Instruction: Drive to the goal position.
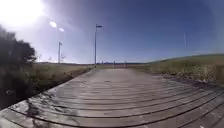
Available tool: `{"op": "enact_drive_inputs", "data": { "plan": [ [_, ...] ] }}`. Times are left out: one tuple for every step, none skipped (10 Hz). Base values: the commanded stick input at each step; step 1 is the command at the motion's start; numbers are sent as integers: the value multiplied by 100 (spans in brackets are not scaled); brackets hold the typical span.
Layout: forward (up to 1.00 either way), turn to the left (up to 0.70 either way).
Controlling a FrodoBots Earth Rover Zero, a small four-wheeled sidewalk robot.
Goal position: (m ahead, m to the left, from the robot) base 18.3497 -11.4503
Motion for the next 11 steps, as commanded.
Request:
{"op": "enact_drive_inputs", "data": {
  "plan": [
    [70,0],
    [70,0],
    [70,0],
    [70,0],
    [70,0],
    [70,0],
    [70,0],
    [70,-35],
    [70,-35],
    [70,-35],
    [70,-20]
  ]
}}
